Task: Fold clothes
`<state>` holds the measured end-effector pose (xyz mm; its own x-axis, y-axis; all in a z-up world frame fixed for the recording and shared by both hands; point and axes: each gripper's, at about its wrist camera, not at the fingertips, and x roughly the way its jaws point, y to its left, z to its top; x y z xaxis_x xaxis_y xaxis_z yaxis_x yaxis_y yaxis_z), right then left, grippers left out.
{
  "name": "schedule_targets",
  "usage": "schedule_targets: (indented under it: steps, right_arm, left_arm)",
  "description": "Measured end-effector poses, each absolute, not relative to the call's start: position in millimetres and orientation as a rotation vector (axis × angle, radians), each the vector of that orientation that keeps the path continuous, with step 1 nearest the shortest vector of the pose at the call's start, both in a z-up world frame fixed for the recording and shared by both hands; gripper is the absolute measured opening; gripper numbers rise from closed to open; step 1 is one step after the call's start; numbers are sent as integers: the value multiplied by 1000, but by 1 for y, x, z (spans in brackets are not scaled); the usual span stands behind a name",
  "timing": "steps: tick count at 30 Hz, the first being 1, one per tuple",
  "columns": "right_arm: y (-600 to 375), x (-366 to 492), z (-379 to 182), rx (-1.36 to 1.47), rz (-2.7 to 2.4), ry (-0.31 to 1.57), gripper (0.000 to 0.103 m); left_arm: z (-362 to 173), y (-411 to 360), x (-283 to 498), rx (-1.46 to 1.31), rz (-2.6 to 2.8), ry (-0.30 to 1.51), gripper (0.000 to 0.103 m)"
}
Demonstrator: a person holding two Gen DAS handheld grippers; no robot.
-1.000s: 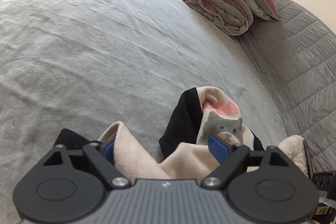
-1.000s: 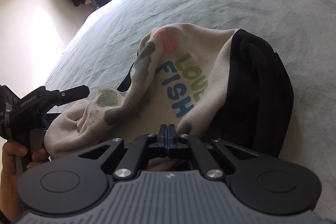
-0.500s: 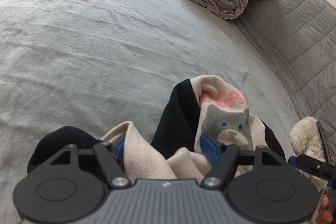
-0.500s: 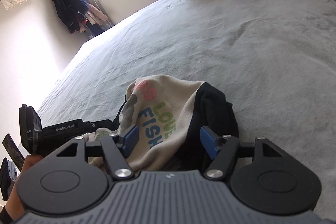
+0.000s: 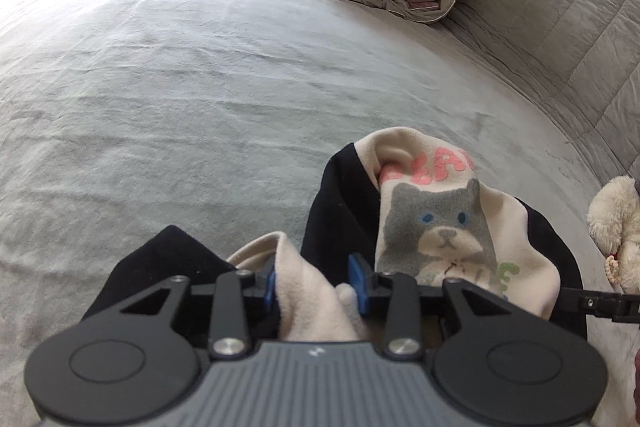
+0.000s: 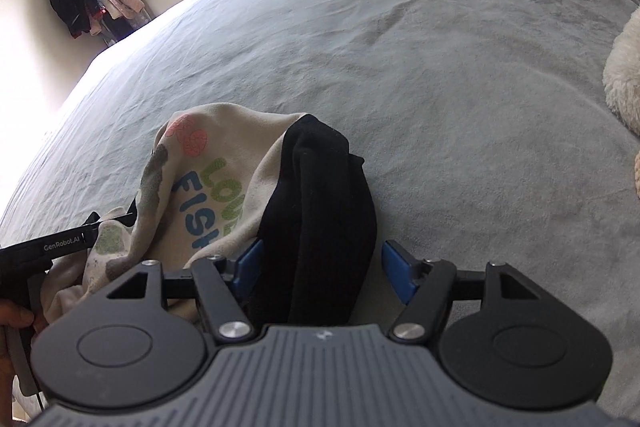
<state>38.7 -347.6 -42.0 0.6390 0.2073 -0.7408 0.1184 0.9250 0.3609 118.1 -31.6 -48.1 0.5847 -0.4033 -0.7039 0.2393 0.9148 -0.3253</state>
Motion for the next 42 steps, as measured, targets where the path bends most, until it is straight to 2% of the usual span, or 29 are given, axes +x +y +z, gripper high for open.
schedule_targets:
  steps: [4, 9, 12, 14, 17, 22, 24, 26, 31, 36, 37, 38, 39, 40, 41, 42]
  right_arm:
    - [-347, 39, -42, 400, 53, 887, 69]
    - [-350, 40, -42, 414, 57, 889, 69]
    - [-352, 42, -43, 420, 61, 891, 69]
    - [-354, 42, -44, 420, 64, 891, 69]
    - [-358, 42, -45, 428, 71, 892, 69]
    - [-364, 41, -45, 434, 69, 889, 70]
    - [-366, 41, -44, 438, 65, 887, 70]
    - [-368, 42, -44, 443, 59, 884, 70]
    - [-370, 45, -45, 439, 52, 877, 70]
    - [-364, 47, -46, 400, 63, 869, 70]
    - [-362, 48, -47, 400, 74, 869, 64]
    - [-360, 49, -47, 399, 86, 870, 57]
    - [-358, 51, -48, 398, 98, 871, 38]
    - [-357, 52, -49, 397, 109, 871, 20]
    - [-354, 53, -48, 395, 121, 873, 15]
    - [-351, 53, -45, 370, 115, 863, 15]
  left_arm:
    - [-44, -14, 129, -353, -356, 861, 49]
    - [-34, -7, 130, -413, -348, 784, 51]
    - [-22, -11, 127, -390, -352, 716, 62]
    - [-16, -14, 125, -364, -347, 683, 74]
    - [-5, -14, 122, -300, -293, 645, 85]
    - [-1, 1, 129, -384, -301, 684, 86]
    - [-6, -1, 132, -411, -347, 717, 83]
    - [-15, -12, 140, -383, -387, 782, 70]
    - [-40, -38, 160, -325, -432, 925, 51]
    - [-55, -60, 163, -239, -452, 994, 49]
    - [-55, -61, 162, -217, -446, 996, 44]
    - [-55, -62, 161, -199, -439, 1000, 20]
    - [-55, -60, 160, -196, -432, 1000, 9]
    - [-55, -57, 159, -199, -426, 997, 10]
    - [-54, -54, 158, -203, -420, 990, 9]
    - [-52, -51, 156, -201, -411, 978, 9]
